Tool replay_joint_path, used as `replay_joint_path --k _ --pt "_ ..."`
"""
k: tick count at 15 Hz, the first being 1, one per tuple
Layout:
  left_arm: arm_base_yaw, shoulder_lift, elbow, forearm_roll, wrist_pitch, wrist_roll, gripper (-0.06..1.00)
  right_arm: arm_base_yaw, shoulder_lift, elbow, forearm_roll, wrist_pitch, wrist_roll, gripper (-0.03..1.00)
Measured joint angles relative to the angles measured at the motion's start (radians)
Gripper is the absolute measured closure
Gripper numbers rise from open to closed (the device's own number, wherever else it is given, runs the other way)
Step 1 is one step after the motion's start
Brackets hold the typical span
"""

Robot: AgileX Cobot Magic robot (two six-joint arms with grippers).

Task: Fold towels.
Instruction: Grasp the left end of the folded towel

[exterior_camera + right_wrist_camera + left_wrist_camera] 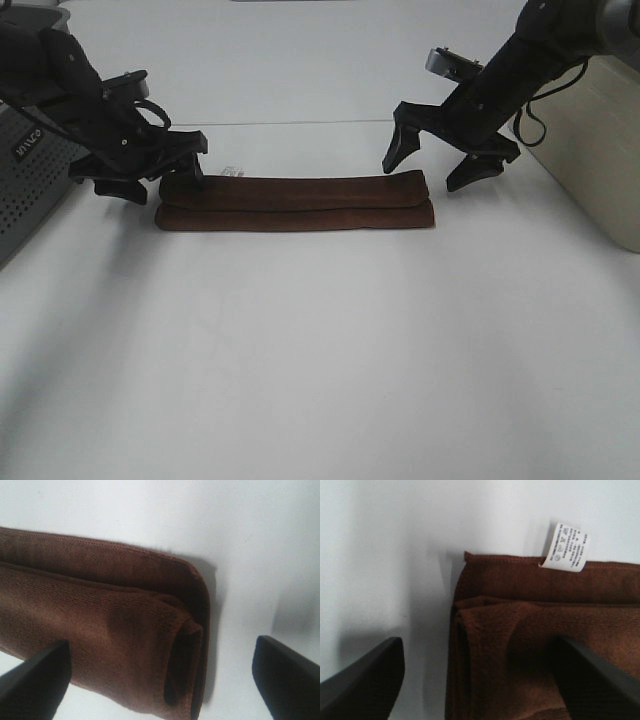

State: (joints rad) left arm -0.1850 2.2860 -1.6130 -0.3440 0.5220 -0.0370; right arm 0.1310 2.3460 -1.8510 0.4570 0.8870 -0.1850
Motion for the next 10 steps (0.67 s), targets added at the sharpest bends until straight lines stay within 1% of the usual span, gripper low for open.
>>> replay_joint_path --k 3,4,5,6,7,8,9,10 --pt "0.000 0.033 -0.010 -0.044 0.006 0.004 0.18 0.000 0.000 0.000 -0.002 0.000 0.000 0.05" --pt "0.000 0.035 -0.012 -0.056 0.006 0.013 0.21 0.000 0.000 0.000 -0.002 0.000 0.000 0.05" --pt "0.000 0.037 -0.012 -0.064 0.006 0.021 0.27 0.000 0.000 0.000 -0.002 0.000 0.000 0.05" --pt "0.000 0.041 -0.012 -0.068 0.006 0.024 0.37 0.000 0.000 0.000 -0.002 0.000 0.000 0.05" --pt "0.000 0.041 -0.012 -0.068 0.006 0.024 0.37 0.000 0.000 0.000 -0.002 0.000 0.000 0.05" --pt "0.000 0.047 -0.012 -0.070 0.006 0.027 0.72 0.000 0.000 0.000 -0.002 0.000 0.000 0.05" --pt "0.000 0.047 -0.012 -0.075 0.005 0.027 0.80 0.000 0.000 0.000 -0.002 0.004 0.000 0.05" --pt "0.000 0.047 -0.012 -0.075 0.005 0.027 0.80 0.000 0.000 0.000 -0.002 0.004 0.000 0.05"
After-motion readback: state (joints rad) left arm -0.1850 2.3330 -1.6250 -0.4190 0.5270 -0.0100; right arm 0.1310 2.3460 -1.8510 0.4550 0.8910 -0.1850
